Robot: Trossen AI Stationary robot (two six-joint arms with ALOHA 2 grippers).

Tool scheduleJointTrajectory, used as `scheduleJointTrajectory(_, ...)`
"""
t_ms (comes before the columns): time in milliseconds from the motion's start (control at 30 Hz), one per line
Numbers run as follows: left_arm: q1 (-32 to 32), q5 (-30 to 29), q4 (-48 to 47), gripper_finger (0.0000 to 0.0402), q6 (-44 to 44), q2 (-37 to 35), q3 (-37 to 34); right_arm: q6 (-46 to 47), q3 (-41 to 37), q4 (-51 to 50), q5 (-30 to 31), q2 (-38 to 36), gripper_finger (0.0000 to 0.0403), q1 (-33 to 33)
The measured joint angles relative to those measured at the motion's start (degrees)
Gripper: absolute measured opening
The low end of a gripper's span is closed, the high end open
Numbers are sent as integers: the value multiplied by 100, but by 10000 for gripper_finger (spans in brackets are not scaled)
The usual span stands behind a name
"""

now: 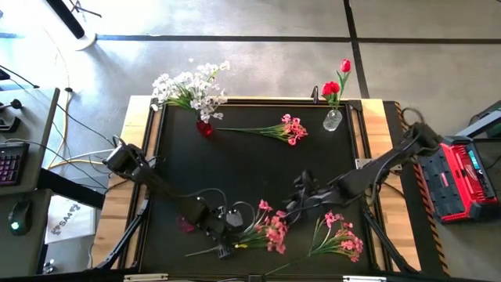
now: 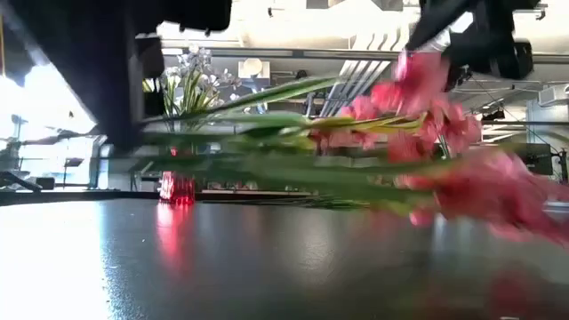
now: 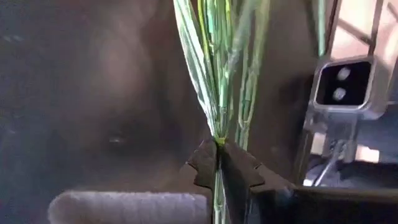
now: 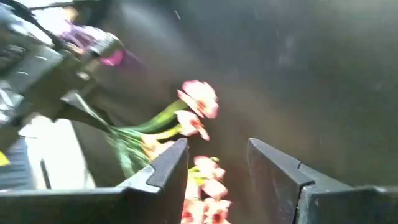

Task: Sort flowers into vase by color
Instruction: Put the bottom left pink flowers into the violet vase

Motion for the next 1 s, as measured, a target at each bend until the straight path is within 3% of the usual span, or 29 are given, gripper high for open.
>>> scheduleJointTrajectory(267,387,-661,-35,1,244,-892,2,-872,1,143,916,-1390,154,147)
scheduleJointTrajectory(467,513,-1534,-5,0,544,-1741,4,-2707,2,1349,2075,-2480,154,722)
scheduleJointTrajectory(567,504,-2241,27,0,784,-2169,6,-3614,8,1820,2671,-2841,154,972)
scheduleJointTrajectory(667,449,-3010,65,0,1163,-2554,8,-3949,12,1826,3133,-2988,154,1036)
scheduleJointTrajectory(867,-85,-4815,118,0,1888,-3224,-50,-3725,12,1402,3248,-2855,154,860)
scheduleJointTrajectory(1000,-744,-5842,30,0,1916,-3581,-412,-3251,8,1109,3224,-2675,154,757)
